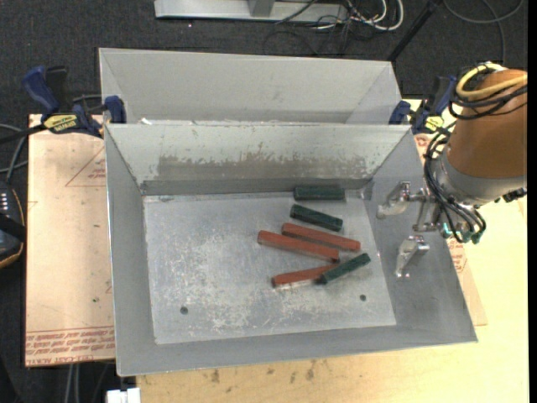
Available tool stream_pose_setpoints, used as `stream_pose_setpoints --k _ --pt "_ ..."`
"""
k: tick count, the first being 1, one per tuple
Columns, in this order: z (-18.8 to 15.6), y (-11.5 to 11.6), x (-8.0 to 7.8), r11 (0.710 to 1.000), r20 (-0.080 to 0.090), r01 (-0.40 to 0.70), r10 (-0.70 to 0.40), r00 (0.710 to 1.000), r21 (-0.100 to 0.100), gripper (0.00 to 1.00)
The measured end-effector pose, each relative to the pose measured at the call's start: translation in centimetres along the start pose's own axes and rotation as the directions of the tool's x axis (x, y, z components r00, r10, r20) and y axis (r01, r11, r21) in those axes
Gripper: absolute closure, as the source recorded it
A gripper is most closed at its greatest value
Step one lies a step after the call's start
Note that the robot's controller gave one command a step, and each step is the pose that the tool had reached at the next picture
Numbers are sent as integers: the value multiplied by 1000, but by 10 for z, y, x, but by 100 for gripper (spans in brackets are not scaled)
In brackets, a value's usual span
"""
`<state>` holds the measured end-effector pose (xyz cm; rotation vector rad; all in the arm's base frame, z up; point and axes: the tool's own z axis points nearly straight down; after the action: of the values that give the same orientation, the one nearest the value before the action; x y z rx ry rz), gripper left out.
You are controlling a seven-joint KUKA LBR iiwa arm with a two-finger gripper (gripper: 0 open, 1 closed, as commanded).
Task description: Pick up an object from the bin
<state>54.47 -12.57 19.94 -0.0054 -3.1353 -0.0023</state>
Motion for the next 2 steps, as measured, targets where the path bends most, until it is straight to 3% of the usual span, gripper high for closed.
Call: stream_pose_setpoints --k 1,2 --pt "-4 1 -2 1000 7 3 -3 1000 1 0" --pt "26 3 -12 998 14 67 -67 998 4 0"
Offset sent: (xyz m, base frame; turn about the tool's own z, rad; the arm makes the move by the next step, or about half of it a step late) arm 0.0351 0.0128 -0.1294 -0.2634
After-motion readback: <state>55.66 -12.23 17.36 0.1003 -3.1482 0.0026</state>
